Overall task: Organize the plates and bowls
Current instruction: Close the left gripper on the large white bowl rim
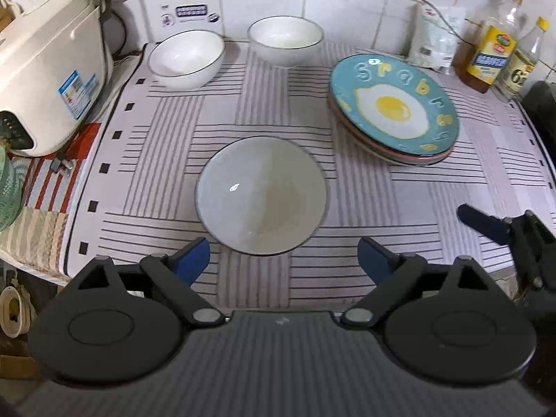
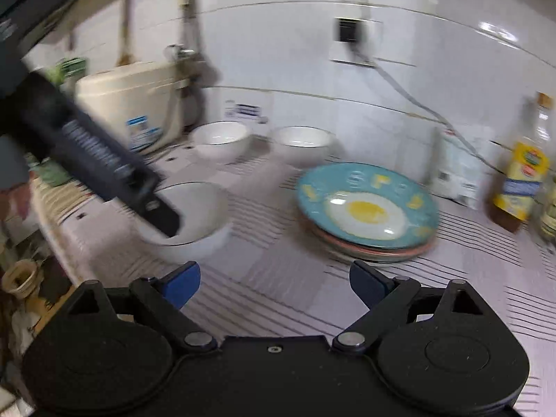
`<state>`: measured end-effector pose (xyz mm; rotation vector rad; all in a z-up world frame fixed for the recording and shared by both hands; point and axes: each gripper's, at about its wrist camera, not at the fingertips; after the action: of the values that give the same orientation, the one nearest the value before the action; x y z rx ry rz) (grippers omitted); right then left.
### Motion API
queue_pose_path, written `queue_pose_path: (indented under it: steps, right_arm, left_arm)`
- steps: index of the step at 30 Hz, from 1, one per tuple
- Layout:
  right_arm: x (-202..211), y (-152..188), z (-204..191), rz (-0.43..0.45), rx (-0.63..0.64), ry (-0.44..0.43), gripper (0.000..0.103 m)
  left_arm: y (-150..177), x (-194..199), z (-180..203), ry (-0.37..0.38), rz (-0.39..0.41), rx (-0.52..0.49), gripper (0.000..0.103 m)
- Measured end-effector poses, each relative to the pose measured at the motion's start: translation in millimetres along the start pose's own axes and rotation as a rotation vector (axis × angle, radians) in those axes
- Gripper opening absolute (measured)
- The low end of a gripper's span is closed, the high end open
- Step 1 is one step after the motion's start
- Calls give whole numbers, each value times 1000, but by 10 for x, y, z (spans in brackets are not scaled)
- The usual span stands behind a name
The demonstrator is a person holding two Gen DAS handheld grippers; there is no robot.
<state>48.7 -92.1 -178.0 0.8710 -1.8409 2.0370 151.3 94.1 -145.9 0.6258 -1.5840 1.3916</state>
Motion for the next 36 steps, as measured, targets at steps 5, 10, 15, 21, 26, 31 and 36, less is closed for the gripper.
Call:
queue_pose_path:
  steps: [5,10,15,21,26,31,36]
  right_arm:
    - [-213,61,-188,8,-2,-100,95]
    - [-542,113,-281,-3,-4,-168,95]
    - [-819,126,-301,-15,-20,-215,95]
    - [-1048,140,-391,-17,-14,-262,95]
    - [-1167,165,-472,-4,25,-261,95]
    - [-1231,126,-430,6,13,-259,95]
    - [-1244,101,-450,21,44,-270,95]
  left_arm:
    - [16,-107,-151,-27,-16,17,93]
    - [7,-249,-273,-59,-32,34,93]
    - [-16,-383,-382,-69,-51,65,93]
    - [-54,-564,-436,-55,-70,91,93]
    - [-82,-674,-479,-37,-86,133,83]
    - [-99,-736,-485,-23,-109,143,59]
    - [-97,-775,-482,-35,-120,130,30]
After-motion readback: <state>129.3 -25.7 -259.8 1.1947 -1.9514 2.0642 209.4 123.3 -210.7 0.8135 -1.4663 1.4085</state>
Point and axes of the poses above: each gripper's, at about its wrist camera, not at the fingertips, and x roughly against the way its jaws point, z to its right, y to its underside, and after that the axes turned 1 degree about -x, right-handed
